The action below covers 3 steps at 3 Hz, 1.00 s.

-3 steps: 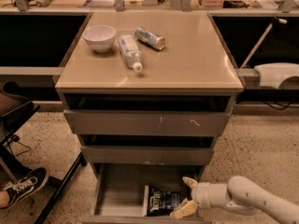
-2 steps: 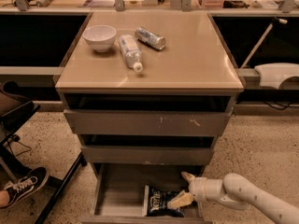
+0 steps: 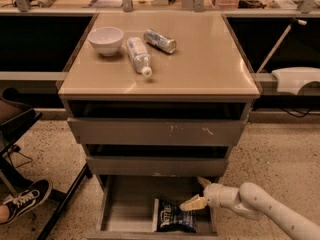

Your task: Pick blue chip bag from bottom drawer and place on counter

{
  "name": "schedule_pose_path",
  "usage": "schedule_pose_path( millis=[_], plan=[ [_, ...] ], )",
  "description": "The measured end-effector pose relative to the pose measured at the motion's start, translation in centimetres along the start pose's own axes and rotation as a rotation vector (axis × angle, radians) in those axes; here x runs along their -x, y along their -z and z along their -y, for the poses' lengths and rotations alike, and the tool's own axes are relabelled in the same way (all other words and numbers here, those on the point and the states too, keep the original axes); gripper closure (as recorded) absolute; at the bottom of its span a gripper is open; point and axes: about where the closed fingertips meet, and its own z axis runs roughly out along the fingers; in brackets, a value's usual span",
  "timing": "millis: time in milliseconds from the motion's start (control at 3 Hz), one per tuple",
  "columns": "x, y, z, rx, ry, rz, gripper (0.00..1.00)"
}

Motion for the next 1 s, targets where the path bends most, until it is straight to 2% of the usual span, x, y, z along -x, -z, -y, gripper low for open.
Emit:
schedule_pose_path(
  millis=[333, 667, 1000],
  plan=[
    [-1.4, -1.2, -0.4, 0.028, -0.025, -0.003, 0.00],
    [-4.9, -4.8, -0.7, 0.048, -0.089, -0.010, 0.00],
    [-8.3, -8.7, -0.3, 0.042, -0.173, -0.003, 0.00]
  ],
)
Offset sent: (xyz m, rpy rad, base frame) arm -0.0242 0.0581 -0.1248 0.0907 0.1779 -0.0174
